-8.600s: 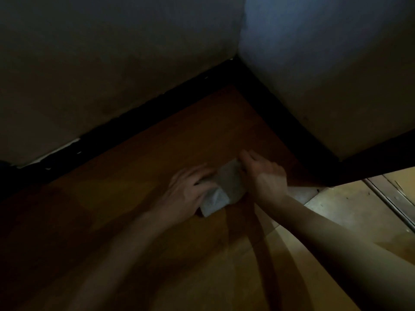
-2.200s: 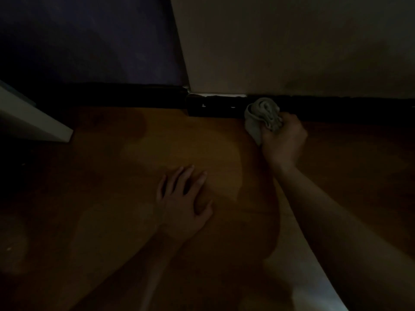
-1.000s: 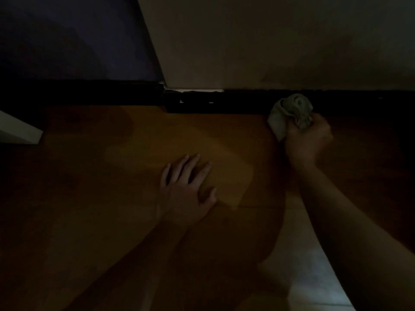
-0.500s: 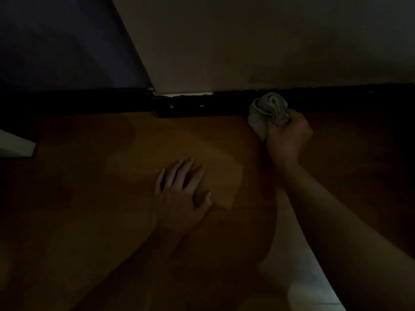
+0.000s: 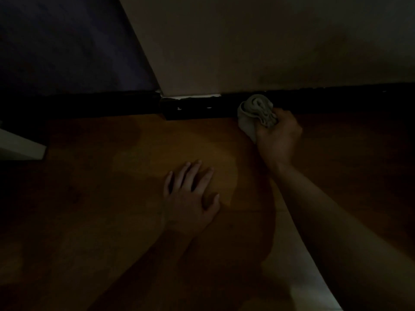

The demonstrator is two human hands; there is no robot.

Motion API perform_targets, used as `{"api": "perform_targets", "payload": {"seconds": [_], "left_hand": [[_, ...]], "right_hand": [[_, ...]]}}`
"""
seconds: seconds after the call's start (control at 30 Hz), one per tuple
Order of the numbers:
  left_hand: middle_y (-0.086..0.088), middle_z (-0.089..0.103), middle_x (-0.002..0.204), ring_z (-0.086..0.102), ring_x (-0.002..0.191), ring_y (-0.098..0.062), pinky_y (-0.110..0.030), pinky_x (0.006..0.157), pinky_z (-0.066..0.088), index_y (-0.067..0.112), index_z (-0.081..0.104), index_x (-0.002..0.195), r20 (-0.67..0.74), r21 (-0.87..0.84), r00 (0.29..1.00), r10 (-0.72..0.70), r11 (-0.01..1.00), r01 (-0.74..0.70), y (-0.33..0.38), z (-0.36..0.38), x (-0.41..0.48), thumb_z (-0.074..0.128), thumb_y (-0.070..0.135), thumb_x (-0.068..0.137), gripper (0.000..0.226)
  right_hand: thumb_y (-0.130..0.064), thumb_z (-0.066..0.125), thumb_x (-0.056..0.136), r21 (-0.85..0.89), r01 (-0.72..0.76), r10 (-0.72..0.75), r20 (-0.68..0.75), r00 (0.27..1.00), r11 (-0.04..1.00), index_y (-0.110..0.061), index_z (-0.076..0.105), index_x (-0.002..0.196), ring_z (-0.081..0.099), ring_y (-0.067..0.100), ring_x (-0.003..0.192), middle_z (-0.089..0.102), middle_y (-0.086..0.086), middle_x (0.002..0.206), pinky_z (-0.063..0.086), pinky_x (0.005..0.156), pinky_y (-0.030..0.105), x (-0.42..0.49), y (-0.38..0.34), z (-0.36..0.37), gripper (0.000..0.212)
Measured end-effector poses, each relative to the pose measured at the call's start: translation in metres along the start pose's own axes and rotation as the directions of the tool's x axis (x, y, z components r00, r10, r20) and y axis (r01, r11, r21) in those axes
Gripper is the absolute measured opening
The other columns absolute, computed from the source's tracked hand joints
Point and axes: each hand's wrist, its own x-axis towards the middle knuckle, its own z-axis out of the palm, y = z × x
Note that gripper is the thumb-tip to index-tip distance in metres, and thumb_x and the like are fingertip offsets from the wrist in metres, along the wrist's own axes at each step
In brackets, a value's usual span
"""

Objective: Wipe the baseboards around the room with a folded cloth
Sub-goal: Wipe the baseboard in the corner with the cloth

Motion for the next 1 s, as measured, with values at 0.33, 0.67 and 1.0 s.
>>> {"api": "perform_targets", "payload": {"seconds": [0.33,0.67,1.0], "left_hand": [[0.005,0.041,0.157,0.036,0.146,-0.023,-0.054,0.117,0.024,0.039,0.047,0.147,0.002,0.003,1.0,0.008,1.0,-0.008,-0.004,0.006,-0.001,0.051,0.059,0.089,0.062],[0.005,0.037,0.159,0.032,0.148,-0.021,-0.056,0.117,0.024,0.039,0.045,0.149,0.03,0.001,1.0,0.005,1.0,-0.006,-0.005,0.005,-0.001,0.049,0.059,0.091,0.062],[0.005,0.038,0.159,0.032,0.148,-0.021,-0.053,0.119,0.02,0.039,0.045,0.149,0.049,0.002,0.999,0.002,1.0,-0.002,-0.004,0.002,0.0,0.05,0.058,0.09,0.062]], "right_hand": [[-0.02,0.067,0.079,0.007,0.08,-0.081,0.077,0.994,0.997,-0.01,0.069,0.093,0.061,0.025,0.083,0.064,0.01,0.095,0.047,0.067,0.031,-0.005,-0.012,0.012,0.017],[-0.023,0.067,0.081,-0.006,-0.073,0.073,-0.035,0.997,0.997,-0.011,0.068,0.095,0.061,0.023,0.087,0.066,0.01,0.098,0.036,0.068,0.022,0.011,0.017,-0.012,0.019],[-0.027,0.069,0.081,-0.018,-0.077,0.077,-0.016,0.997,0.997,-0.012,0.069,0.101,0.062,0.022,0.089,0.067,0.01,0.101,0.037,0.071,0.021,0.014,0.019,-0.013,0.024]]}}
